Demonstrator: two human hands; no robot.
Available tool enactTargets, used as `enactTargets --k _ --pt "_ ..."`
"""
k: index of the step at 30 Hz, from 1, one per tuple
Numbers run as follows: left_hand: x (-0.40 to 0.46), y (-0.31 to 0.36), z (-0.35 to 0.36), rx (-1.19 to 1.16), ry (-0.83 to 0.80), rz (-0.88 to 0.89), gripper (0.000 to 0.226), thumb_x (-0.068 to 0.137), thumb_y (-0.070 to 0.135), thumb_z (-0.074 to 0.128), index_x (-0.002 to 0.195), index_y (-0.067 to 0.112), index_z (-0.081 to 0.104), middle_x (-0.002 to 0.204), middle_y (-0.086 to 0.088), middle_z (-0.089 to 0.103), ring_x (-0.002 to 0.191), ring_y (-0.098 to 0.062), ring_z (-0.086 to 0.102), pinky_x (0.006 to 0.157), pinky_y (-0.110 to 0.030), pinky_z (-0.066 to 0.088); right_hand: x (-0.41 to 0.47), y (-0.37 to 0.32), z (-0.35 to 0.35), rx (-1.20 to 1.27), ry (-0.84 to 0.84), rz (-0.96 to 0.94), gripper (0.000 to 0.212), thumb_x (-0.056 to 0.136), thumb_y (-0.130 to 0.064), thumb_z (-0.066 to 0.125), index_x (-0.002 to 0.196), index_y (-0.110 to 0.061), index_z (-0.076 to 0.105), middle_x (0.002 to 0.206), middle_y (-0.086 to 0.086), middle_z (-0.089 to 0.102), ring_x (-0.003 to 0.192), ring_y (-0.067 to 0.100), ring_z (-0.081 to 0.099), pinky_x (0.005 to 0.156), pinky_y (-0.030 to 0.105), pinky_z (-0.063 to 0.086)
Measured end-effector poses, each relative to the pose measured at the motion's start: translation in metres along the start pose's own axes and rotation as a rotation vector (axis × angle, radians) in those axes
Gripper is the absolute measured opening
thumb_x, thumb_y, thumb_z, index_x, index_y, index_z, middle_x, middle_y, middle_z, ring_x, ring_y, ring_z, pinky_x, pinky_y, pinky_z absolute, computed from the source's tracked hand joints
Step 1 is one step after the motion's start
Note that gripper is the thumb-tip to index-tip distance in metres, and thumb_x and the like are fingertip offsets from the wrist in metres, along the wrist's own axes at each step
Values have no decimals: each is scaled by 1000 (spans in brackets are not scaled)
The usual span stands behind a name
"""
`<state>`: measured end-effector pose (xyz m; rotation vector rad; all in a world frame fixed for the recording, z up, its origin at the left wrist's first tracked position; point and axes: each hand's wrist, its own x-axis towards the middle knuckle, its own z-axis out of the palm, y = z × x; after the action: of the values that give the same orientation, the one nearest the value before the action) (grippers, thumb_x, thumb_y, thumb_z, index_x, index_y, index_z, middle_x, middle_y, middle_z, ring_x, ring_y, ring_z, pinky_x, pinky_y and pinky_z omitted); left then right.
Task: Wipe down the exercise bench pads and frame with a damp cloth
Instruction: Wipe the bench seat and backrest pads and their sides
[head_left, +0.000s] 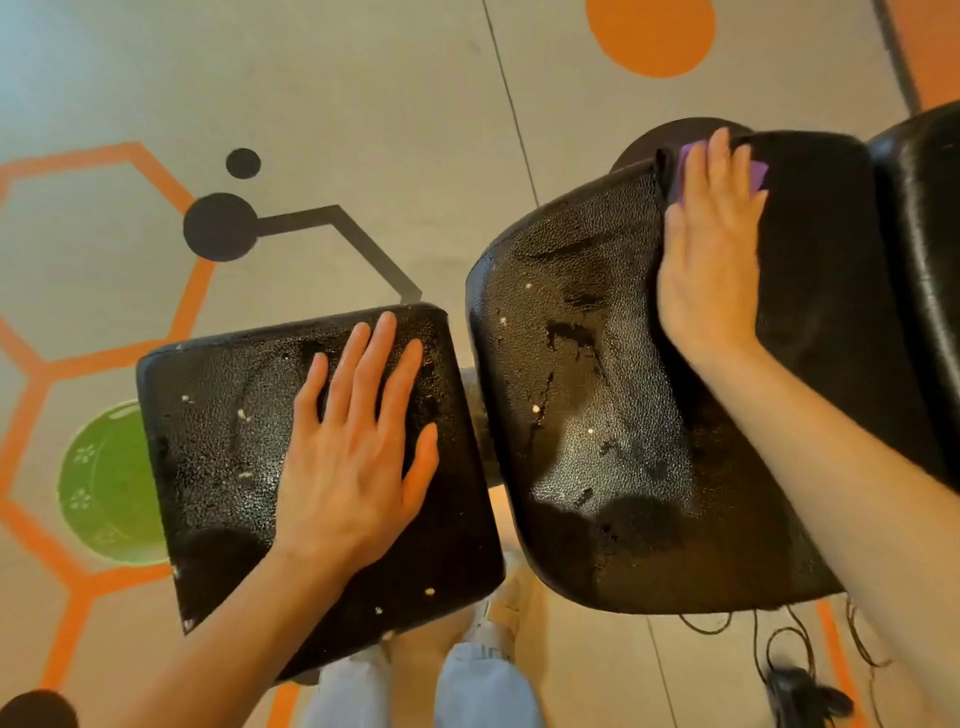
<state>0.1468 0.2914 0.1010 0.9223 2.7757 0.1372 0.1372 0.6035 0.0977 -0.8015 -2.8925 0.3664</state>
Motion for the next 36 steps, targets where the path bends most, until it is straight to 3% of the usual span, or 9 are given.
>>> enactTargets --k 2,6,12,18,23,26,30,34,36 --pt "-1 0 0 6 -1 -5 68 96 44 40 155 13 28 166 -11 15 155 -27 11 124 -48 8 -6 -33 14 3 15 -35 50 104 -19 25 152 -9 17 161 12 10 149 27 4 122 44 1" --pt "0 1 0 8 7 -4 68 96 44 40 155 12 29 166 -11 16 154 -27 12 124 -47 8 -17 -57 30 40 -69 -372 49 103 -17 32 150 -7 24 159 11 18 149 26 10 122 41 4" --pt "-1 1 0 -9 1 -8 68 97 44 39 156 12 28 166 -11 14 154 -28 10 124 -49 9 -149 -13 0 -85 -221 -291 50 103 -19 30 151 -10 22 160 8 17 149 23 8 121 47 13" --pt "-1 0 0 7 2 -2 67 97 44 38 156 12 27 166 -12 14 155 -28 10 124 -50 10 -39 -38 18 9 -117 -169 50 105 -28 28 152 -17 19 161 6 11 149 23 3 122 42 3" --pt "-1 -1 -1 5 4 -3 67 98 44 37 156 12 27 166 -12 13 155 -28 9 124 -48 7 -173 4 -13 -146 -263 -225 52 102 -30 24 152 -16 18 160 6 16 149 20 6 122 40 6" --pt "-1 1 -2 11 -8 0 67 98 44 37 156 12 27 166 -12 13 155 -27 8 123 -46 5 -122 4 -1 -144 -220 -266 51 103 -29 24 152 -14 19 160 7 17 149 21 8 122 41 8" --pt "0 1 -1 16 8 -4 66 98 43 37 156 13 28 166 -11 14 155 -27 10 124 -47 7 -55 -18 8 -52 -122 -111 50 105 -27 22 153 -13 17 161 8 9 150 23 2 123 41 3" --pt "-1 0 0 15 27 6 65 98 43 38 155 12 30 166 -12 16 154 -28 12 123 -48 9 -183 0 -9 -231 -238 -163 50 105 -26 14 152 -10 18 160 10 14 149 26 5 121 46 11" --pt "-1 0 0 16 31 5 66 98 43 38 155 12 30 166 -12 16 154 -28 13 123 -48 10 -198 8 -10 -250 -276 -223 51 104 -27 13 151 -9 20 159 11 17 149 27 8 120 46 11"
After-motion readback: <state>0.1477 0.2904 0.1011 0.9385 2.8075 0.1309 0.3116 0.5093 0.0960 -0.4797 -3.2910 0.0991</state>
